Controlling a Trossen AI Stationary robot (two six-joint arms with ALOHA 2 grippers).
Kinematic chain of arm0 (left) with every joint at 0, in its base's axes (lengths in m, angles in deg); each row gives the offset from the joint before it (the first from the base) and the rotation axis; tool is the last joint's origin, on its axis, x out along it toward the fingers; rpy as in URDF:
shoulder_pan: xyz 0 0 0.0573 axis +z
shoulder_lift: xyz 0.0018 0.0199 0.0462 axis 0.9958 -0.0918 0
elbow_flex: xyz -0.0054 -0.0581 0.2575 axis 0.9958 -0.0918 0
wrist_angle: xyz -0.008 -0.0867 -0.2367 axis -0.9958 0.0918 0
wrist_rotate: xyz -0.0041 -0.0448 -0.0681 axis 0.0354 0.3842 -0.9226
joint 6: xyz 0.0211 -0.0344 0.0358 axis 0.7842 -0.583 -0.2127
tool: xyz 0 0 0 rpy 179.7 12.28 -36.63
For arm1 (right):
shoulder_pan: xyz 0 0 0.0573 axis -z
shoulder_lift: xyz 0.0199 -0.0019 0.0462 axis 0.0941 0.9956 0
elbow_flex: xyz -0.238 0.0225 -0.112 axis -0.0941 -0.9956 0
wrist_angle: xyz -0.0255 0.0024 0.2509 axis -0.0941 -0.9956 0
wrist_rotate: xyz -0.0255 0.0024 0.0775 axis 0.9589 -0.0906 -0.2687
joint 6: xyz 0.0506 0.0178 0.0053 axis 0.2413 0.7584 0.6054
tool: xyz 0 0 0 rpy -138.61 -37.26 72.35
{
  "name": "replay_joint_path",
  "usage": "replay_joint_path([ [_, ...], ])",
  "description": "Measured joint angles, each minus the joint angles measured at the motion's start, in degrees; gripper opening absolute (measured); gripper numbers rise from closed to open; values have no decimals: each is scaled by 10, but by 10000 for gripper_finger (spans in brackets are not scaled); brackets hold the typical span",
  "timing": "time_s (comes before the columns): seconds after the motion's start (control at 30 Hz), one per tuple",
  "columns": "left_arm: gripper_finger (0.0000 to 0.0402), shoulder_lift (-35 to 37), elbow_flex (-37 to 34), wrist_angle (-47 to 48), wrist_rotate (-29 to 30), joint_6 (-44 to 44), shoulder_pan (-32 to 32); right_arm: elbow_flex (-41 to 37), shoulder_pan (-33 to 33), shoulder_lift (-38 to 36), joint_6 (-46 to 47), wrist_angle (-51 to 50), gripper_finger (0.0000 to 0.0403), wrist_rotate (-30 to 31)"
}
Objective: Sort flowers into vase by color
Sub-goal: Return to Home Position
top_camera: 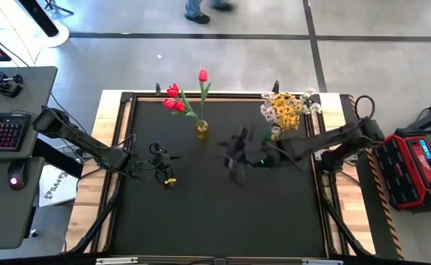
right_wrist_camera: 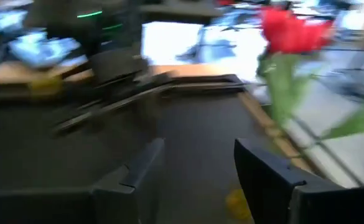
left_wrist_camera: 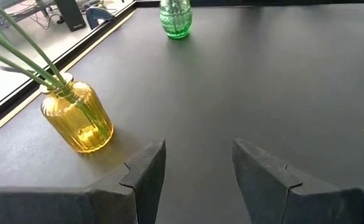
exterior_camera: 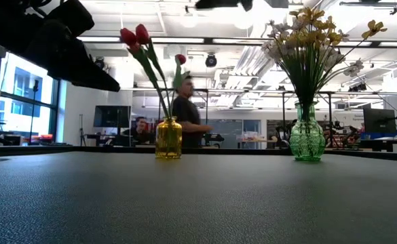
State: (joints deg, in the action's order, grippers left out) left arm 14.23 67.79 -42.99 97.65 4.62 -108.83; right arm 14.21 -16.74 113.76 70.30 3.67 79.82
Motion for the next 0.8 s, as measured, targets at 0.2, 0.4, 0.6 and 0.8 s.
replay_joint_path([
  [0.2, 175, 0, 0, -12, 0, 0, 0, 0, -63, -40, 26, -124, 139, -92],
  [0.4, 175, 0, 0, -12, 0, 0, 0, -94, -71, -118, 44, -141, 90, -161],
  [0.6, 175, 0, 0, -10, 0, 0, 0, -269, -63, -291, 114, -61, 49, -174],
  [0.8, 175, 0, 0, -22, 0, 0, 0, -428, -64, -503, 150, 13, 26, -201],
])
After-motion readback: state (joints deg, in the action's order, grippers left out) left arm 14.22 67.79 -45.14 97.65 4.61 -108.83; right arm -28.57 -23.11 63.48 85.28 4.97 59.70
